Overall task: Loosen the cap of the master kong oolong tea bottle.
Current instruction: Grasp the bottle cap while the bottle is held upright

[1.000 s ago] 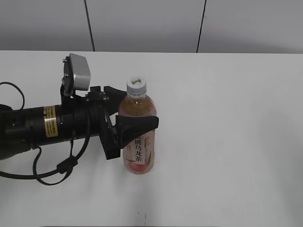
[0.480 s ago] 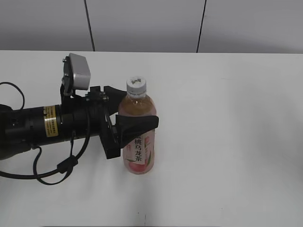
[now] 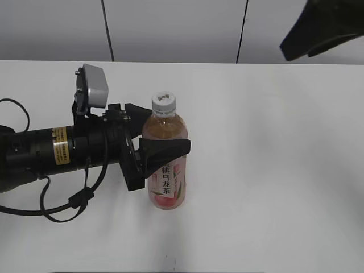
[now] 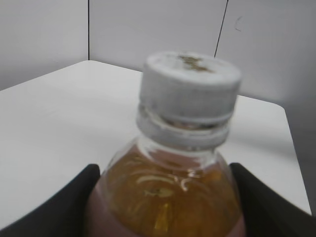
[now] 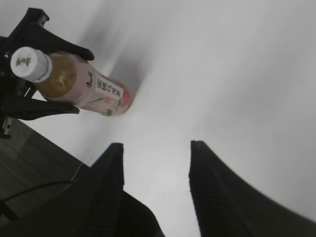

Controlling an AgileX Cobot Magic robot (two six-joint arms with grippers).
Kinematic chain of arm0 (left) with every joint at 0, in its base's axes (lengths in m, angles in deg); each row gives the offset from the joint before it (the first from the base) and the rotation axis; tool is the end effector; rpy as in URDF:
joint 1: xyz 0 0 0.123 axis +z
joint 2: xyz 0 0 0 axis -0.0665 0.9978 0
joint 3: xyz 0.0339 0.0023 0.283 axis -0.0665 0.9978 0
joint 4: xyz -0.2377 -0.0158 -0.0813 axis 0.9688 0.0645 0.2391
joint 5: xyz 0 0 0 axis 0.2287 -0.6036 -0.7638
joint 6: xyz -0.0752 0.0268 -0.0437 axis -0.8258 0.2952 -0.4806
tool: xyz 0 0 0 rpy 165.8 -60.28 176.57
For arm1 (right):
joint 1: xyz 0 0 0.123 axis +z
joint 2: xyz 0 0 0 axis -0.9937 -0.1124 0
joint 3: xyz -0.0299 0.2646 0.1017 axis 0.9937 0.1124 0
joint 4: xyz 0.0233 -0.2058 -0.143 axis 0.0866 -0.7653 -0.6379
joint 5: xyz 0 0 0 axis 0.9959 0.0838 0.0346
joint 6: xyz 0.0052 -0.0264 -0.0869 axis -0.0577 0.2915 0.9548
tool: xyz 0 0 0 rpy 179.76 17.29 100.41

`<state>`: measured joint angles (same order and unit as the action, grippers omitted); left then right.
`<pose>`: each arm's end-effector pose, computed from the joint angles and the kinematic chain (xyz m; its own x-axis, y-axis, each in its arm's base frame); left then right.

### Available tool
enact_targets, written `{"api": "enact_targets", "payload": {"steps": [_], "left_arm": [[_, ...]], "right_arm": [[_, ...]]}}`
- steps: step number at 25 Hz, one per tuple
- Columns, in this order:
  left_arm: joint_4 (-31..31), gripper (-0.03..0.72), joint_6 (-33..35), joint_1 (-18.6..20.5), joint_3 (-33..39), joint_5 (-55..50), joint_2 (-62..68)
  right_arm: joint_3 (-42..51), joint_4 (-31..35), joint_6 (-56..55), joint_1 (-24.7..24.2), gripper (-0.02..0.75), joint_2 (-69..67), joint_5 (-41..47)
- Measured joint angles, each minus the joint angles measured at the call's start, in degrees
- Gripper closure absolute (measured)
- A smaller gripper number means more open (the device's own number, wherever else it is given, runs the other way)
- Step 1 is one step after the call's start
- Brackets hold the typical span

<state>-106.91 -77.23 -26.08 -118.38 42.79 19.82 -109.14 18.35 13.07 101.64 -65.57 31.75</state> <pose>0.2523 -0.1785 0.1428 -0.1413 0.0862 -0.9862 0.9455 0.3070 -0.1087 0.2520 0.1133 0.3725 -0.7300 -0.4078 -0.5484 -0.5829 0.7905 0.1881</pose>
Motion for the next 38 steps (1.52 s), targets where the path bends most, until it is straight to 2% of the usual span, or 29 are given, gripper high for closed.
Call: {"api": "enact_targets", "payload": {"steps": [8,14,23,29,38], "left_arm": [[0.0,0.232,0.0,0.0,0.0,0.0,0.0],[0.0,0.232,0.0,0.0,0.0,0.1,0.0],[0.1,0.232,0.0,0.0,0.0,0.1,0.0],[0.2,0.232,0.0,0.0,0.0,0.0,0.0],[0.2,0.232,0.0,0.0,0.0,0.0,0.0]], "right_arm": [[-15.0,-9.7,-5.1,10.7,0.402,-13.4,4.5],[-23.4,-11.0,-11.6,17.0,0.402,-19.1,4.6],[-24.4,-12.3,-21.9,25.9,0.402,-21.5,4.8],[-24.4,-19.2,-31.0,31.4,0.402,-24.3,5.0],[-24.4,-20.9,-31.8,32.2,0.402,-28.0,5.0]]}}
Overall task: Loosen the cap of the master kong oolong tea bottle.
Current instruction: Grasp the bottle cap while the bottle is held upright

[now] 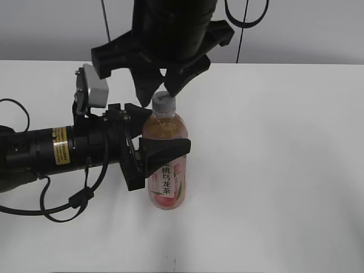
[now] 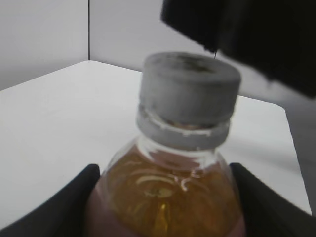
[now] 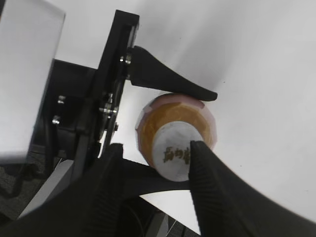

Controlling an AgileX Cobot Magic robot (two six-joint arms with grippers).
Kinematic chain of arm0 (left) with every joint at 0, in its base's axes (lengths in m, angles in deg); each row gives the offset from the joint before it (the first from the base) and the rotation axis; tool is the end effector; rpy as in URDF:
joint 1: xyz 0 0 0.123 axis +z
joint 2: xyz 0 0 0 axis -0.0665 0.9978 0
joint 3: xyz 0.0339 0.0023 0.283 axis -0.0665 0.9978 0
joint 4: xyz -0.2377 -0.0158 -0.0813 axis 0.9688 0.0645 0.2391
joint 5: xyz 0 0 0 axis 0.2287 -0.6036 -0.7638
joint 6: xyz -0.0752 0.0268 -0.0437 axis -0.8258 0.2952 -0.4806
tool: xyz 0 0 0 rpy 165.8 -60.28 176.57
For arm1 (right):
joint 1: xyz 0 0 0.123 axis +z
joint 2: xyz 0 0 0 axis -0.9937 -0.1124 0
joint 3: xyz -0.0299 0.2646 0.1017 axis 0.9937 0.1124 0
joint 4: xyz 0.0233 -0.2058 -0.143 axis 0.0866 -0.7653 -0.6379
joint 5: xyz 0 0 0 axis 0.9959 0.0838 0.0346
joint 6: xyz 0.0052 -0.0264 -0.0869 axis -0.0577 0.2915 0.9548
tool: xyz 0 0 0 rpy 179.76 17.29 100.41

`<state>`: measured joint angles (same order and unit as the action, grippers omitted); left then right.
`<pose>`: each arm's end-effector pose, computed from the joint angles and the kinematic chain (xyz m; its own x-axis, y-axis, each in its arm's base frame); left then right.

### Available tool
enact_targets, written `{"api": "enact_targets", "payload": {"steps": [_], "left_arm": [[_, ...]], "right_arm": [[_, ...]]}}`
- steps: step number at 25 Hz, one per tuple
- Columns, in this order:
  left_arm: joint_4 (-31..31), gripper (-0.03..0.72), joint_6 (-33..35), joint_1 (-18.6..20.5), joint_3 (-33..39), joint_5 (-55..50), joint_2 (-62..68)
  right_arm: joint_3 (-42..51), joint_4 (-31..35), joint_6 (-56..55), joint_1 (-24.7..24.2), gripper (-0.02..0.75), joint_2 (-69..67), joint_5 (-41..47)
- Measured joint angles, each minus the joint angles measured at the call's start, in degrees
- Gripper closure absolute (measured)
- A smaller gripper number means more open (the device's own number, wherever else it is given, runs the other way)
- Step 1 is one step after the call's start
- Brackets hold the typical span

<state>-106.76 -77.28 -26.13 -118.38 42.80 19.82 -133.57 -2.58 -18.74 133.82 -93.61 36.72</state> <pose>0.2524 -0.1787 0.1429 -0.1426 0.0847 -0.9862 0.9449 0.3084 -0.1102 0.2560 0.3080 0.3205 -0.7544 -0.5611 -0.3407 -0.6173 0.7829 0.0774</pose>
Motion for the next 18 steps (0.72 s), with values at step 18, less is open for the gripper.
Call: {"api": "enact_targets", "payload": {"steps": [18], "left_arm": [[0.0,0.232,0.0,0.0,0.0,0.0,0.0]], "right_arm": [[0.0,0.4,0.0,-2.4,0.299,-0.3,0.0]]}}
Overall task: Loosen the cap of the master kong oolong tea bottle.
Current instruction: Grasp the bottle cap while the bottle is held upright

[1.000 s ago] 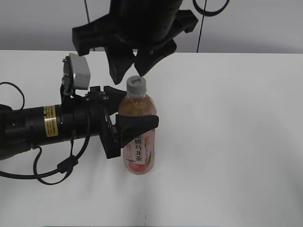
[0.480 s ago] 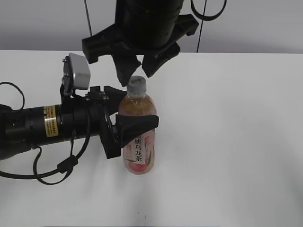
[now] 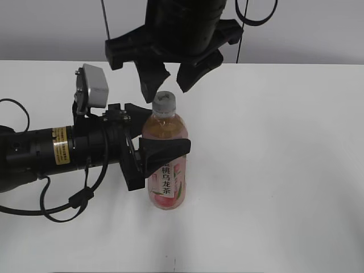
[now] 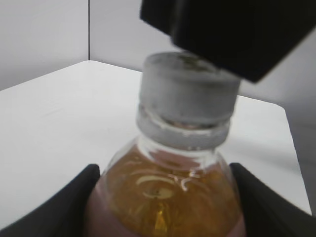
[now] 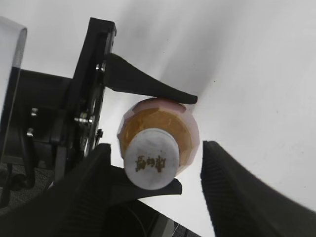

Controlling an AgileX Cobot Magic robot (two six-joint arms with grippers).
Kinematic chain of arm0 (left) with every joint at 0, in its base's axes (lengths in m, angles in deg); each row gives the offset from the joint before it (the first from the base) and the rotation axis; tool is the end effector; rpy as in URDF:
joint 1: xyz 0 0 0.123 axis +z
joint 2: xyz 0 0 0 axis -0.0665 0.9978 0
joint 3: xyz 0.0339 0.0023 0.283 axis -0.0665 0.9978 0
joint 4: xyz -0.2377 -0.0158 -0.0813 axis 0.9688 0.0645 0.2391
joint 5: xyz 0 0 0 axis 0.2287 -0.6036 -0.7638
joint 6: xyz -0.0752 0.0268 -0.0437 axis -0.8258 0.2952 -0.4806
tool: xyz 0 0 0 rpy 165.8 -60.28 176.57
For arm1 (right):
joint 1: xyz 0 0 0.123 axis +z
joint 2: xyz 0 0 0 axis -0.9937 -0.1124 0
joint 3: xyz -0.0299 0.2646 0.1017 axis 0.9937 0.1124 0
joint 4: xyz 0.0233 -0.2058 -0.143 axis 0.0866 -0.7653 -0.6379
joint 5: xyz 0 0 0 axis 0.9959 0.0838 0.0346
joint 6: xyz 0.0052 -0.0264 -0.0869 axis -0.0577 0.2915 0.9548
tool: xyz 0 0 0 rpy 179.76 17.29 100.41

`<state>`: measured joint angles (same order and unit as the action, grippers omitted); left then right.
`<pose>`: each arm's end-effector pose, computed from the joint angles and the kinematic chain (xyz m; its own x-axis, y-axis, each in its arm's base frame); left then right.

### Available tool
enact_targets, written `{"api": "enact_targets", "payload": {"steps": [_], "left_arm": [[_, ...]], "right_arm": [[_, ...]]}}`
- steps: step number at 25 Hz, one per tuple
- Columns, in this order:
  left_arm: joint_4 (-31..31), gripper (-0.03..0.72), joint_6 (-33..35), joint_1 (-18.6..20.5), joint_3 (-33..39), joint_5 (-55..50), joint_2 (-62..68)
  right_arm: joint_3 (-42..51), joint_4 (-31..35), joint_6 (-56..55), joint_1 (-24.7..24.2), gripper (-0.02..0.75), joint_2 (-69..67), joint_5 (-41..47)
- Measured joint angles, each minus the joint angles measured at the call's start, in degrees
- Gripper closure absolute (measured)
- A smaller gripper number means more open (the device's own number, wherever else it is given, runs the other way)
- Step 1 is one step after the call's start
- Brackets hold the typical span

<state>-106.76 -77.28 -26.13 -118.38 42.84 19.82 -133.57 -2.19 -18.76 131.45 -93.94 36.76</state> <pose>0.2524 -0.1787 0.1429 -0.1424 0.0841 -0.9862 0.9449 0.3081 -0.1102 0.2688 0.2984 0.3181 -0.7803 -0.5292 -0.3333 -0.5834 0.8080 0.0828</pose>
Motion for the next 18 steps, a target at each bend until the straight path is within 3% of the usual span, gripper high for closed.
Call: {"api": "enact_targets", "payload": {"steps": [18], "left_arm": [[0.0,0.232,0.0,0.0,0.0,0.0,0.0]], "right_arm": [[0.0,1.2,0.9,-0.1,0.323,-1.5,0.0]]}}
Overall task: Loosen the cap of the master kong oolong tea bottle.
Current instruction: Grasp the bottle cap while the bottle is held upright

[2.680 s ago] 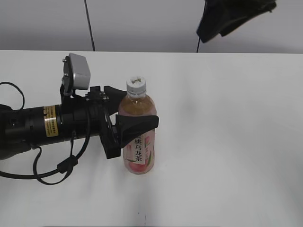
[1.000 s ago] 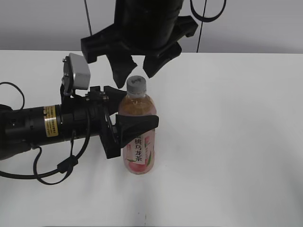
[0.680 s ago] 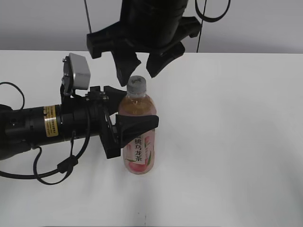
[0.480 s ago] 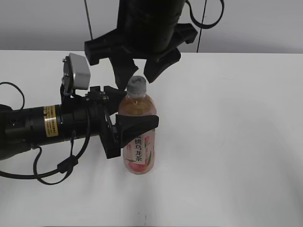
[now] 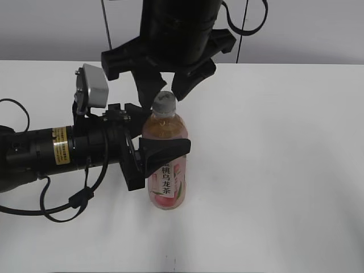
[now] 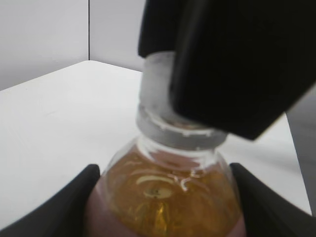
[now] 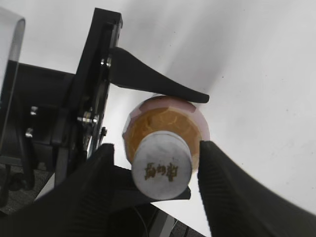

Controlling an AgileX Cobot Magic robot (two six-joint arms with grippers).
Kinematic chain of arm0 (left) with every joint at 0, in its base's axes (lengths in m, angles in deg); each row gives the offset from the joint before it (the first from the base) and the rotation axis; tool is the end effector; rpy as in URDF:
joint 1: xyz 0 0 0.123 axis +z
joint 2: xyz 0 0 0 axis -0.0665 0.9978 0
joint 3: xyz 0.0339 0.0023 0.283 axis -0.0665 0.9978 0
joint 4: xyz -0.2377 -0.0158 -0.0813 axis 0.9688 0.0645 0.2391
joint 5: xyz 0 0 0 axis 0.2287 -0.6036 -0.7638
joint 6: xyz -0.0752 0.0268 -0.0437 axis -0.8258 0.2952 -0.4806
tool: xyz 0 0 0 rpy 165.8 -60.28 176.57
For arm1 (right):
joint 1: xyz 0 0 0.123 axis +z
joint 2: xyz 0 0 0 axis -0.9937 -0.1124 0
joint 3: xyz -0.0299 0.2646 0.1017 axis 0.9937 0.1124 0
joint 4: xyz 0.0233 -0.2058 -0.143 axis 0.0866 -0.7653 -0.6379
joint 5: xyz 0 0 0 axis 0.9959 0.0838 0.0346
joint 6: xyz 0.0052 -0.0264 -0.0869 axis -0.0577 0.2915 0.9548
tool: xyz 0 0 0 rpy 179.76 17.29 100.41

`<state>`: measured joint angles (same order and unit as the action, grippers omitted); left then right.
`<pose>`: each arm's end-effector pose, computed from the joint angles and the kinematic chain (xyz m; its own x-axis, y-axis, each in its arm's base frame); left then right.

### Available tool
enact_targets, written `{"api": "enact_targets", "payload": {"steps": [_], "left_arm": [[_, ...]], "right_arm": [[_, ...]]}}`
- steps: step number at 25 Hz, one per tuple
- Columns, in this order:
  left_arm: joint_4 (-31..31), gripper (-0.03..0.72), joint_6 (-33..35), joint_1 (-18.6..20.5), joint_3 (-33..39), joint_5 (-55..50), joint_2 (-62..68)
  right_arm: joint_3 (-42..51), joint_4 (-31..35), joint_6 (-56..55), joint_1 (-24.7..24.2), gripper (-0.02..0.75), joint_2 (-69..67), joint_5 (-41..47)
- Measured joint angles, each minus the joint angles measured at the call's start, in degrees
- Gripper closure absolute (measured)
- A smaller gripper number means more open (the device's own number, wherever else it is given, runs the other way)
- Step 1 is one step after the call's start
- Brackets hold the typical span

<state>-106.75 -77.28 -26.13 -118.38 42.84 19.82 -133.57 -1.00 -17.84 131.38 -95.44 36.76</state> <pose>0.2524 -0.1787 0.1429 -0.1425 0.0840 -0.9862 0.9449 0.3083 -0.1102 0.2712 0.3029 0.3076 -0.7822 -0.5427 -0.3060 -0.5918 0.8007 0.0927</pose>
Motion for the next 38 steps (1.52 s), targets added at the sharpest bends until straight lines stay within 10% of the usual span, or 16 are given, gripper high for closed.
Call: {"api": "enact_targets", "payload": {"steps": [16,38], "left_arm": [[0.0,0.232,0.0,0.0,0.0,0.0,0.0],[-0.2,0.232,0.1,0.0,0.0,0.0,0.0]], "right_arm": [[0.0,1.0,8.2,-0.2,0.459,-0.7,0.4],[-0.1,1.5,75.3,-0.2,0.459,-0.7,0.4]]}}
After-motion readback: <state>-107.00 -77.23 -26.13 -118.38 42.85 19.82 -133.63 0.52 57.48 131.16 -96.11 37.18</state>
